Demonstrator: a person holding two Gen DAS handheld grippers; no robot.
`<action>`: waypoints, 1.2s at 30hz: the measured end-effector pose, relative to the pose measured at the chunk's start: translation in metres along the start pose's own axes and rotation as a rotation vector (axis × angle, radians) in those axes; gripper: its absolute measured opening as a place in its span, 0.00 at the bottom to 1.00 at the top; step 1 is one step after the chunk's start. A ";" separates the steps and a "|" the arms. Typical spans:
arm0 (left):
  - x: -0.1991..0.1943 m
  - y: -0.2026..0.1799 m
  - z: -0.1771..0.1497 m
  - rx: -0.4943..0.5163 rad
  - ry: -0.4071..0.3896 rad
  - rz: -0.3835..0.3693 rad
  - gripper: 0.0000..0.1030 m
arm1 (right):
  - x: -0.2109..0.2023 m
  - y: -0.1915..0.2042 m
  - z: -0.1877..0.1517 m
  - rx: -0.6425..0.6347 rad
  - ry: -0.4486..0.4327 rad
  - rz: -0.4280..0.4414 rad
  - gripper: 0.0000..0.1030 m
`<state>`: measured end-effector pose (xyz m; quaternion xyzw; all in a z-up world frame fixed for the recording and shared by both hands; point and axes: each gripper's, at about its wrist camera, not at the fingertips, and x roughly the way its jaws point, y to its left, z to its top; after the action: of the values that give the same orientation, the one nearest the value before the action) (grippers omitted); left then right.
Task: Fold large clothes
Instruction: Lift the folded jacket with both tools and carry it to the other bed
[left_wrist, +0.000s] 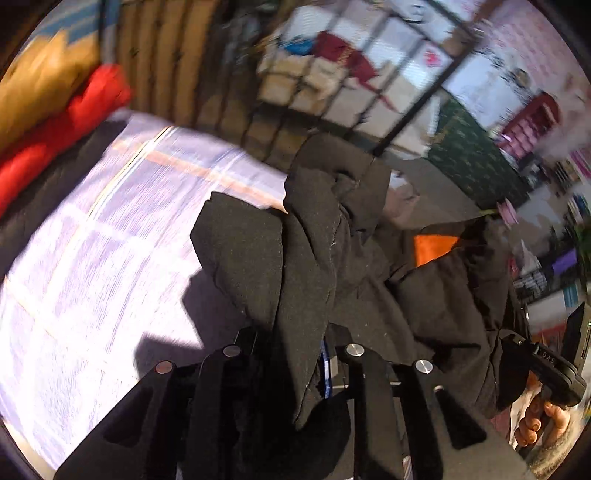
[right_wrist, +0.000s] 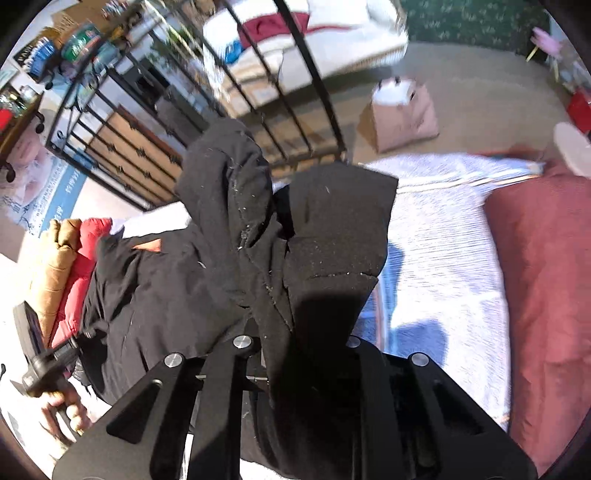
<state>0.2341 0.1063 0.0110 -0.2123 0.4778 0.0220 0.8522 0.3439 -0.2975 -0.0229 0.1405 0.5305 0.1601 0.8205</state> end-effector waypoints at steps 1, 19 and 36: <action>0.001 -0.017 0.009 0.046 -0.010 -0.013 0.19 | -0.016 -0.004 -0.004 0.018 -0.025 0.001 0.16; 0.120 -0.519 -0.037 0.865 0.207 -0.615 0.19 | -0.302 -0.202 -0.199 0.855 -0.590 -0.425 0.16; 0.283 -0.584 -0.117 1.135 0.321 -0.301 0.39 | -0.231 -0.298 -0.331 1.275 -0.531 -0.356 0.20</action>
<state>0.4342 -0.5162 -0.0764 0.2092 0.5020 -0.3892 0.7435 -0.0142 -0.6435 -0.0836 0.5386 0.3177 -0.3573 0.6937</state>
